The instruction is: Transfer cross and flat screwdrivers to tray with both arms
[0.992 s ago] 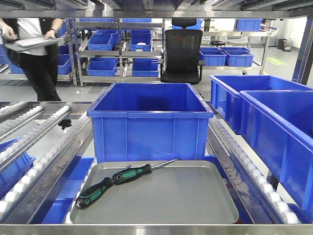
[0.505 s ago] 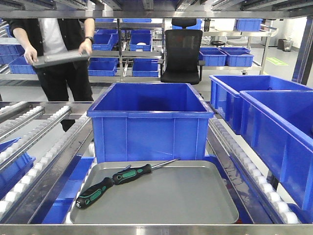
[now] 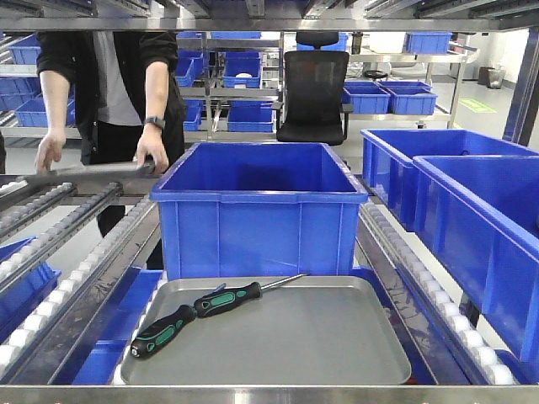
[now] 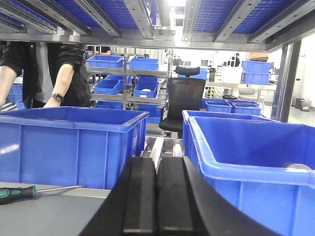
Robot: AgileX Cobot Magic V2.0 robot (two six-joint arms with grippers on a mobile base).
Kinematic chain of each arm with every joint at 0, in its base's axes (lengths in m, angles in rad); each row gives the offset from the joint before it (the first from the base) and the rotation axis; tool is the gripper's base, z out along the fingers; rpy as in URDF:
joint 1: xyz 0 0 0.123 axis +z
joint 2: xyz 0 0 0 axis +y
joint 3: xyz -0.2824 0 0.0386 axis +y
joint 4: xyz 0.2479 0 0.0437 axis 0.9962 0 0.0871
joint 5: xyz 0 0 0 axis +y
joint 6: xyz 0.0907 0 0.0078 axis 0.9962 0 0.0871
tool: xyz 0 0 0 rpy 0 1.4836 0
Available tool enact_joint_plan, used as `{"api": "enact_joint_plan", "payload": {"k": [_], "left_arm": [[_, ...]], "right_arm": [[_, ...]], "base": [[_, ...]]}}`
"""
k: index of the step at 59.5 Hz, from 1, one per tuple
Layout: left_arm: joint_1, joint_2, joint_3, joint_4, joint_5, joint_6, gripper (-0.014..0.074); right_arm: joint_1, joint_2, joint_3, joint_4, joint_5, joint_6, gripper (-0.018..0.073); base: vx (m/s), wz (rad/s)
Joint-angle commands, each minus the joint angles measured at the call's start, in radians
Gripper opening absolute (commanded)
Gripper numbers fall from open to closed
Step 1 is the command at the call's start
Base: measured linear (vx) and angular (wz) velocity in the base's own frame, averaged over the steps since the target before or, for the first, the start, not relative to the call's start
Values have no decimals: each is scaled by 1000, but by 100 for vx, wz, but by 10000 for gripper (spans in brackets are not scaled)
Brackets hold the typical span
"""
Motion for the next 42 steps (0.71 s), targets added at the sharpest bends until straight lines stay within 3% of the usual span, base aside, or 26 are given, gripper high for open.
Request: {"api": "enact_joint_plan", "payload": {"k": [1,42], "left_arm": [[0,-62,-15,32,-42,-39,4],[-1,-97,-15,53,-38,-39,4]], "right_arm": [[-4,7,-29,6,-59,-2,-8],[-5,7,-29,6,-58,-2,-8]], "base": [[0,0],[0,0]]}}
